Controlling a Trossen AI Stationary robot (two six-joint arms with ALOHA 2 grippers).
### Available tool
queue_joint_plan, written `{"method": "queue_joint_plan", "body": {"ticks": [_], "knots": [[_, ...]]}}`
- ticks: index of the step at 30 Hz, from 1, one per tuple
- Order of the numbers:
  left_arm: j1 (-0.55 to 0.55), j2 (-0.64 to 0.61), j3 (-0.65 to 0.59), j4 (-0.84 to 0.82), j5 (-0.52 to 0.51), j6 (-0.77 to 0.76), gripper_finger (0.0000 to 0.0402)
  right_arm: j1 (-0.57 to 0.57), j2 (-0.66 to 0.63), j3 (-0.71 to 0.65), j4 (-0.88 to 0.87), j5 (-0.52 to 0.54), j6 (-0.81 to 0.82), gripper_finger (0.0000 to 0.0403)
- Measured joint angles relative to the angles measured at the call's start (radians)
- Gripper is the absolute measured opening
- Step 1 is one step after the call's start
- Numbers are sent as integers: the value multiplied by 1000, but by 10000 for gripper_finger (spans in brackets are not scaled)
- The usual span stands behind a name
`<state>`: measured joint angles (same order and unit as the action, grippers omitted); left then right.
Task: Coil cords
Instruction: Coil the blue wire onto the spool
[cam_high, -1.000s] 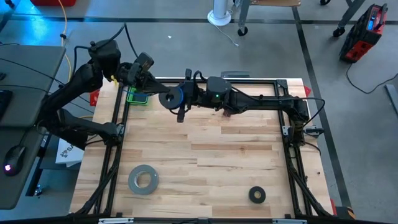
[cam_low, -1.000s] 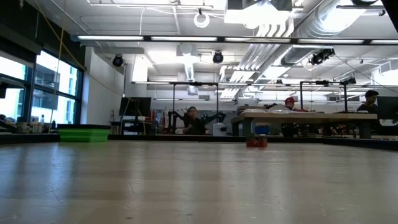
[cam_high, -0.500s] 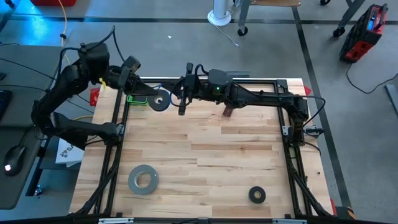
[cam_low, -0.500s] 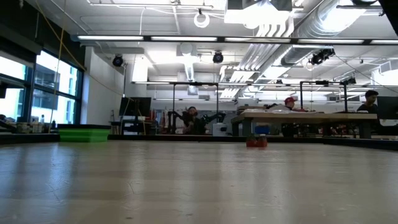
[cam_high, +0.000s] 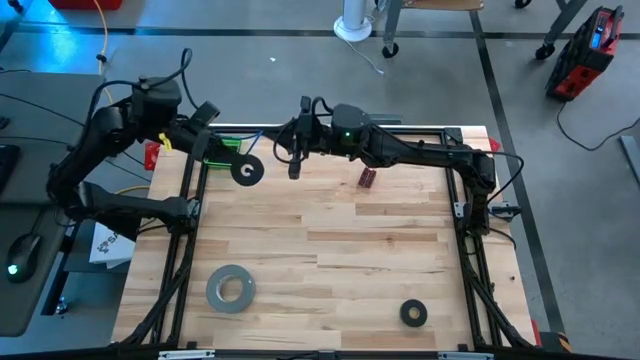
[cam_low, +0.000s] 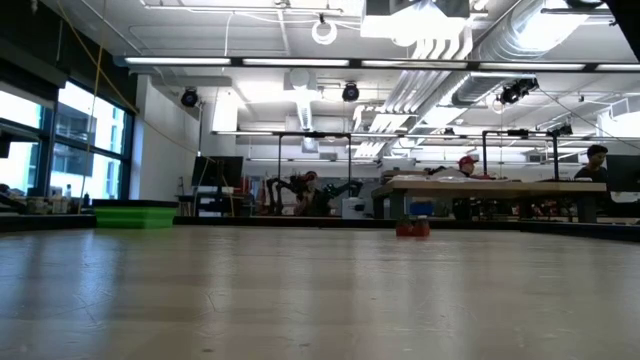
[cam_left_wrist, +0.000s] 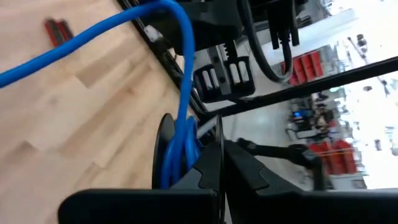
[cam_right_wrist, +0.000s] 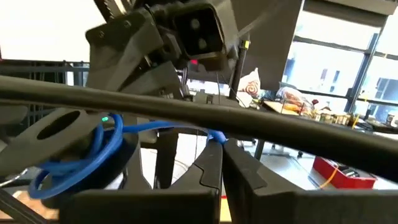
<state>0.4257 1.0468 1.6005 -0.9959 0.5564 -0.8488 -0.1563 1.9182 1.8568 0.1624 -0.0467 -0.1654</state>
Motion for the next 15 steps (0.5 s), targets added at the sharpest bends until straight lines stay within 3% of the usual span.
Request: {"method": "queue_joint_plan", "body": {"ticks": [4, 8, 12, 15], "knots": [[0, -16, 0, -47, -59, 96, 0, -11, -5, 0, -39, -3, 1, 0], [0, -37, 0, -83, -196, 244, 0, -25, -24, 0, -89, -15, 19, 0], [0, -52, 0, -50, -342, 396, 0, -30, -29, 1, -119, -24, 38, 0], [0, -54, 0, 6, -362, 454, 0, -28, -29, 1, -130, -34, 61, 0]]}}
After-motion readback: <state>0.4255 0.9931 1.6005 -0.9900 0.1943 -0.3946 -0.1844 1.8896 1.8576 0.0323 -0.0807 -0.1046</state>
